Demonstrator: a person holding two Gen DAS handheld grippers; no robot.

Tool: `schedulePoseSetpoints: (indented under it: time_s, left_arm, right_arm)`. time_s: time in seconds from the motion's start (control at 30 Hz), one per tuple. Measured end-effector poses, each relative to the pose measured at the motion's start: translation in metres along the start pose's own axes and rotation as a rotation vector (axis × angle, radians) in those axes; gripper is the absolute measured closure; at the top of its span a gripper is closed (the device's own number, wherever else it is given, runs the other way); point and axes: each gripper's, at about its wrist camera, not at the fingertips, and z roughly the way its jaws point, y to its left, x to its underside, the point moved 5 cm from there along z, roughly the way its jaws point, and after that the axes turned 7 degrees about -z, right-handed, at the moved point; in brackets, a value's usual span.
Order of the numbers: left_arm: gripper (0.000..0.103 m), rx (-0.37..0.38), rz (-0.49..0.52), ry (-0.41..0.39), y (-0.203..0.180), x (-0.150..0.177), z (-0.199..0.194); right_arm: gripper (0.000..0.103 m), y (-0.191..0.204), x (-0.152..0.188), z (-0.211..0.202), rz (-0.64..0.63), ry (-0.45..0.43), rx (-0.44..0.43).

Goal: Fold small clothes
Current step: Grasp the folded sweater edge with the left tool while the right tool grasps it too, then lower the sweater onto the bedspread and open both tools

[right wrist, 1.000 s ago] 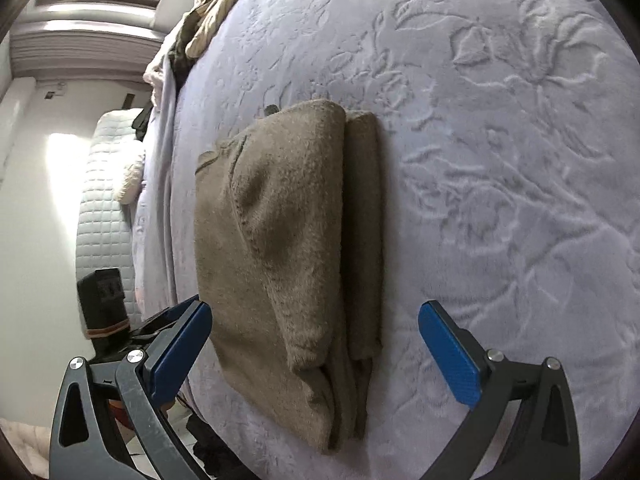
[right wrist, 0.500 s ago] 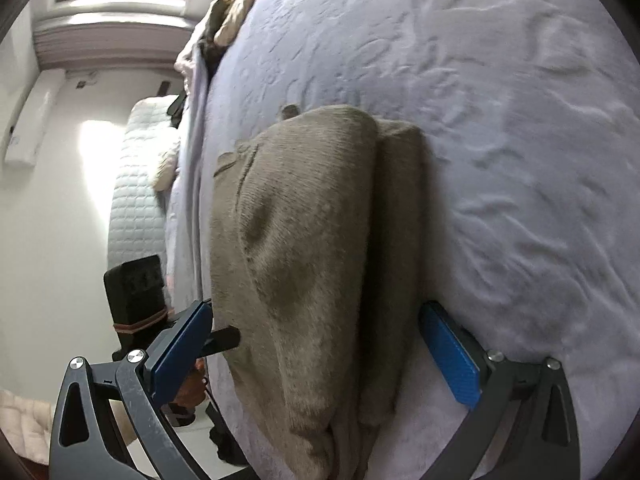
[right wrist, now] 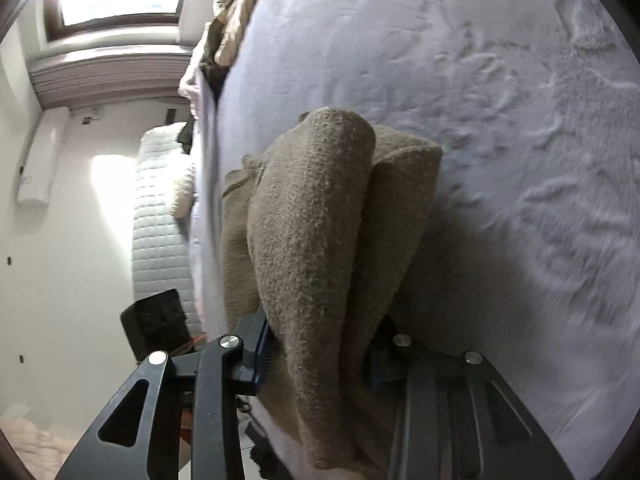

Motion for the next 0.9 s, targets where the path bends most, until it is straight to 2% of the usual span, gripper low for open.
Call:
schedulePoseSetpoints:
  time_s: [0.23,0.43,0.53,0.63,0.77,0.83,0.87,0.9]
  left_arm:
    - [0.058,0.036,0.027,-0.034,-0.002,0.023,-0.071]
    - [0.058,0.002,0.039,-0.021,0.023,0.066,-0.127]
    - [0.058,-0.037,0.021,-0.001,0.044,0.089,-0.134]
    - [0.058,-0.092,-0.015,0.014,0.075,0.112,-0.122]
    - [0.058,-0.214,-0.058,0.043,0.119,0.135,-0.096]
    - [0.057,-0.226,-0.064,0.017,0.125,0.138,-0.098]
    - [0.056,-0.231,-0.065,0.000,0.124,0.138,-0.103]
    - [0.049,-0.260,-0.054,-0.014,0.125,0.140,-0.111]
  right_arm:
    - [0.064,0.053,0.023,-0.006,0.005,-0.030,-0.052]
    - [0.064,0.108,0.067,0.006,-0.005,-0.006,-0.070]
    - [0.064,0.122,0.100,0.024,0.015,0.018,-0.082]
    - [0.064,0.118,0.126,0.054,0.050,0.050,-0.078]
    - [0.064,0.088,0.152,0.103,0.080,0.119,0.005]
    - [0.064,0.071,0.157,0.120,0.078,0.153,0.088]
    - [0.060,0.062,0.157,0.123,0.075,0.147,0.154]
    - [0.047,0.057,0.155,0.122,0.085,0.137,0.196]
